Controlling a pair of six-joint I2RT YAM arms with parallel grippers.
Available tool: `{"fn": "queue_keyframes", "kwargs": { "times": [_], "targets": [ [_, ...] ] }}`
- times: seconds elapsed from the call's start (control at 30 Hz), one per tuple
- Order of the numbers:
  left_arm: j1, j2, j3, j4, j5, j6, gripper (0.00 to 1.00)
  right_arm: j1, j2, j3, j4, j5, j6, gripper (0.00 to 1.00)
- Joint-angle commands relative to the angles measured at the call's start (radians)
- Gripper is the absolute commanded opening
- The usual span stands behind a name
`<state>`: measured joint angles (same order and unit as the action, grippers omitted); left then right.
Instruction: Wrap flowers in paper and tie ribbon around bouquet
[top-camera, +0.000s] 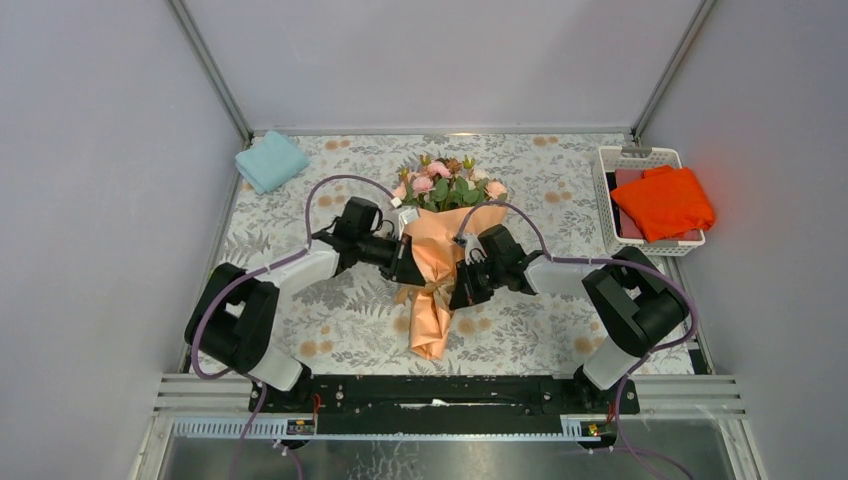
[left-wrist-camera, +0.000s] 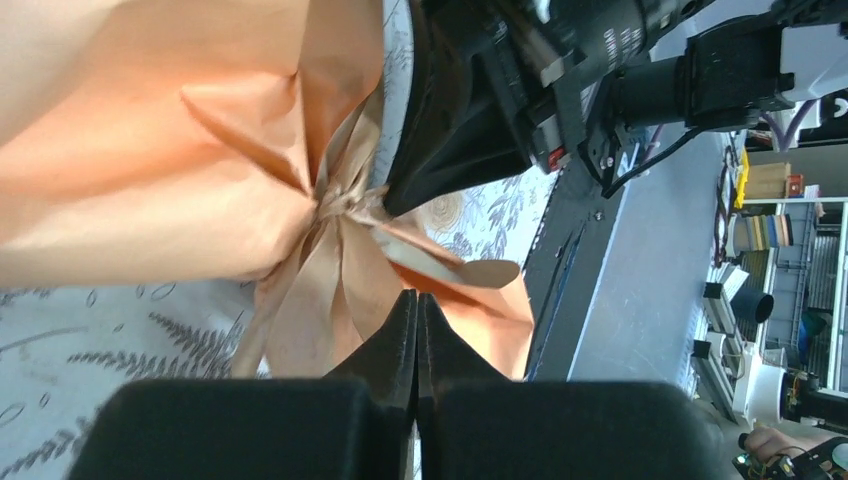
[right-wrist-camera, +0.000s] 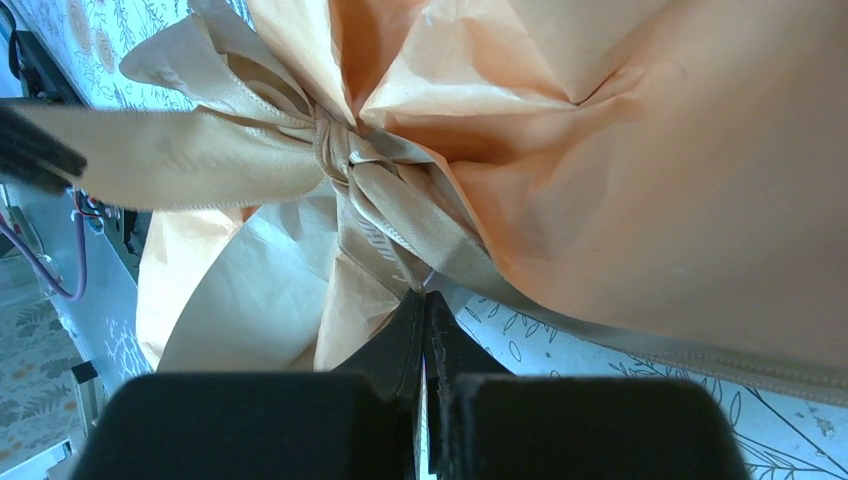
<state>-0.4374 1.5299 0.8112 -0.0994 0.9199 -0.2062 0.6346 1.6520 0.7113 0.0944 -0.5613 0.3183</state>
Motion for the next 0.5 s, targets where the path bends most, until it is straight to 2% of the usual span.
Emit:
{"fn": "queue_keyframes", "kwargs": {
  "times": [0.0, 0.1, 0.2, 0.37, 0.47],
  "targets": [
    [0.06, -0.057, 0.033, -0.154, 0.004, 0.113, 0.0, 0.002, -0.041, -0.01, -0.045, -0.004, -0.02, 0.0],
    [0.126, -0.08, 0.052, -0.298, -0.008, 0.295, 0.0, 0.002, -0.04, -0.02, -0.06, -0.012, -0.025, 0.0],
    [0.146, -0.108, 0.063, -0.416, -0.024, 0.48, 0.0, 0.002, -0.041, -0.026, -0.078, -0.008, -0.032, 0.0],
    [0.159, -0.118, 0.038, -0.499, -0.047, 0.669, 0.0, 0.001, -0.044, -0.027, -0.088, -0.003, -0.039, 0.0],
    [0.161, -0.121, 0.04, -0.586, -0.083, 0.853, 0.0, 0.002, -0.036, -0.023, -0.088, -0.01, -0.041, 0.0]
  ]
}}
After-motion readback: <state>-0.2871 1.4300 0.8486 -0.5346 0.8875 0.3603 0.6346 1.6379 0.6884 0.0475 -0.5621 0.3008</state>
